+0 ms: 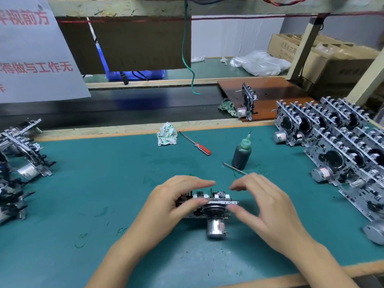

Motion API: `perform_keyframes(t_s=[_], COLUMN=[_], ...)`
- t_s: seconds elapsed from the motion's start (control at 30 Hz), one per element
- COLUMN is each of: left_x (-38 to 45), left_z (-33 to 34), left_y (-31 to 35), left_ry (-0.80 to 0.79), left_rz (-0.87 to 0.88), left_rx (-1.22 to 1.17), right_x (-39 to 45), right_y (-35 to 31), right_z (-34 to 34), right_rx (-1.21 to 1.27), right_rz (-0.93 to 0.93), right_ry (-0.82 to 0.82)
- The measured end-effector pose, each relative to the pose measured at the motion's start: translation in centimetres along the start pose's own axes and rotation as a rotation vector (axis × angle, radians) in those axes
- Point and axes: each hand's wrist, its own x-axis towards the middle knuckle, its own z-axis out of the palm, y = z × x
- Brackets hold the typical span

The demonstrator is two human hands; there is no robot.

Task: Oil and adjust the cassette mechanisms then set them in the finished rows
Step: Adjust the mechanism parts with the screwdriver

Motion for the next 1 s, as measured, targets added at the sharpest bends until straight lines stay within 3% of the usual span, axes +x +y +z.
perform_keyframes(t_s=[0.07,0.2,0.37,0.57,0.83,1.0], left_x=[-0.4,-0.6,1.2,6.3,13.5,14.9], left_z=[-0.9,-2.1,-2.1,2.5,13.5,18.2], left_y=[-0.1,0.1,0.7,3.4,9.2,11.4], left_ry=[0.05,0.121,-0.004,-0.206,-0.397,-0.467], left_rz=[0.026,0.121,0.216,0.362,0.462,0.551], left_rx=[0.103,0.371,0.461,0.396,0.169,0.248], right_x=[1.5,3.8,3.9,-0.4,-7.1,-9.6], right_y=[-0.7,-1.4,-0.7,2.5,6.6,8.0], right_z=[-0.6,-0.6,-1.0,-5.1,-11.9,-13.4], right_rx=[-0.063,-0.244,-0.267,-0.171,-0.37,-0.482], right_rz=[-0.082,-0.301,-0.358,-0.062,0.347,0.515], right_ry=[0.019,-0.106,-0.178,-0.049,0.142,0.197])
